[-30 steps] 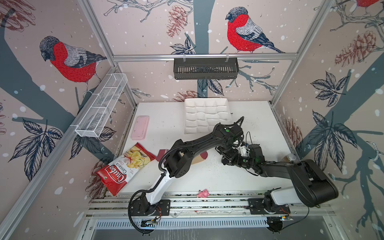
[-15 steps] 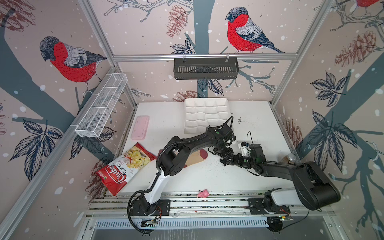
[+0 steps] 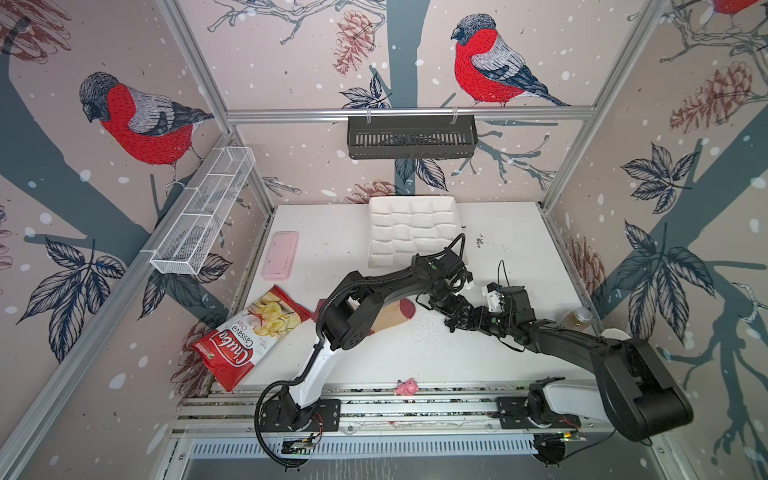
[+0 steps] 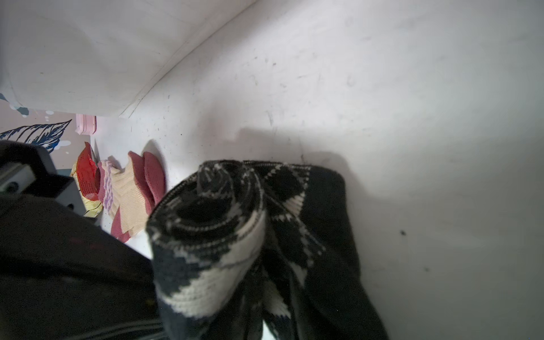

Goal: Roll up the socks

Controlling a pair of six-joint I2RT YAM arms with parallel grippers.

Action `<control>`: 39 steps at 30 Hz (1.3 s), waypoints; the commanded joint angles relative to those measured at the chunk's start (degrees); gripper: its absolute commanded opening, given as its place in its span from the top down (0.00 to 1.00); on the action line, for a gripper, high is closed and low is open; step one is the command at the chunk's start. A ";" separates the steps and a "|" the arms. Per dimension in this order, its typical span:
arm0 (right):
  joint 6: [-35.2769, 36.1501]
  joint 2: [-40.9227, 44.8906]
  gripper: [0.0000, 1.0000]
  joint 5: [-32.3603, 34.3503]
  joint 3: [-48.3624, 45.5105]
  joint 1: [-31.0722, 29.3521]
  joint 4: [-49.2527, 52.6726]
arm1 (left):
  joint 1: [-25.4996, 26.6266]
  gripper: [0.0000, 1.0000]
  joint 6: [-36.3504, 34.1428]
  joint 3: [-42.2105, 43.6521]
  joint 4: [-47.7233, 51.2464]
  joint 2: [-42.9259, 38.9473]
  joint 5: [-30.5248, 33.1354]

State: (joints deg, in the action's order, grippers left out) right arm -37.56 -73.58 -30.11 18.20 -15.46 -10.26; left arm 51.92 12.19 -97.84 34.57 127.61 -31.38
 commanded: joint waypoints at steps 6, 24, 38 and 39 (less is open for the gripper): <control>0.40 7.19 0.67 -2.07 0.84 1.36 2.67 | 0.12 1.00 -0.06 -0.06 -1.21 0.97 2.18; 0.97 9.81 0.65 -4.60 -0.70 7.20 4.02 | 1.24 1.00 -2.90 -5.63 6.19 1.96 4.17; 0.01 14.68 0.96 -5.27 -1.06 5.42 4.01 | 1.43 1.00 -1.81 -5.17 2.57 2.11 0.62; 0.03 14.11 0.96 -5.61 -1.06 5.12 3.58 | 1.43 0.97 -1.73 -5.16 2.41 2.11 0.40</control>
State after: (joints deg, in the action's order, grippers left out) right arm -37.56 -58.46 -34.44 16.82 -9.74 -4.89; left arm 53.36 10.55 -103.28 37.93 129.60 -29.34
